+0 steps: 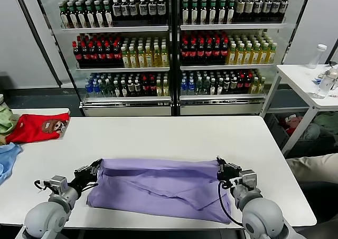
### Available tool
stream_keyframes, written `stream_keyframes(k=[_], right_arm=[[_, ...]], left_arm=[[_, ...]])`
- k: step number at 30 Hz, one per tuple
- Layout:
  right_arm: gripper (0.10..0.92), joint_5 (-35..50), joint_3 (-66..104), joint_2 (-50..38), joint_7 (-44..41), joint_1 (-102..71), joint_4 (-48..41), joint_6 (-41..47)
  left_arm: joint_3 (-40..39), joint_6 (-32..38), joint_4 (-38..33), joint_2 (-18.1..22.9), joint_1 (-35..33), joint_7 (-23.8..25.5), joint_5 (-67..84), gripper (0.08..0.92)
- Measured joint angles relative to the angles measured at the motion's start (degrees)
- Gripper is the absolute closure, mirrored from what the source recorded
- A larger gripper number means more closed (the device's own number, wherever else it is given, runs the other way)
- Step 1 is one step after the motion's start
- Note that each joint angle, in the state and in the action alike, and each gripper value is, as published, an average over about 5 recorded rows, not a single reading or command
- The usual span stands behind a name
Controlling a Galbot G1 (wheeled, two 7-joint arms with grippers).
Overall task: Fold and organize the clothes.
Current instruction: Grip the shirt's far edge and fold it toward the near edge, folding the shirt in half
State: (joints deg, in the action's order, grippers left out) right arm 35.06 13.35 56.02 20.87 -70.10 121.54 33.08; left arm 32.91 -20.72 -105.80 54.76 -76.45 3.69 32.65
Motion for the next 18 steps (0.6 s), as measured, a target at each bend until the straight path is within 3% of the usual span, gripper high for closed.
stream_keyframes(k=[13, 18], right_arm=[[0.888, -0.91, 0.51, -1.07, -0.28, -3.91, 2.31, 0.12], [0.764, -1.80, 1.10, -1.35, -0.49, -6.11, 3.90, 0.12]], left_arm=[[1.84, -3.35, -4.16, -0.74, -4.80, 1.05, -4.08, 0.917], [2.48, -5.91, -5.58, -0.74, -6.26, 1.97, -8.37, 0.838]])
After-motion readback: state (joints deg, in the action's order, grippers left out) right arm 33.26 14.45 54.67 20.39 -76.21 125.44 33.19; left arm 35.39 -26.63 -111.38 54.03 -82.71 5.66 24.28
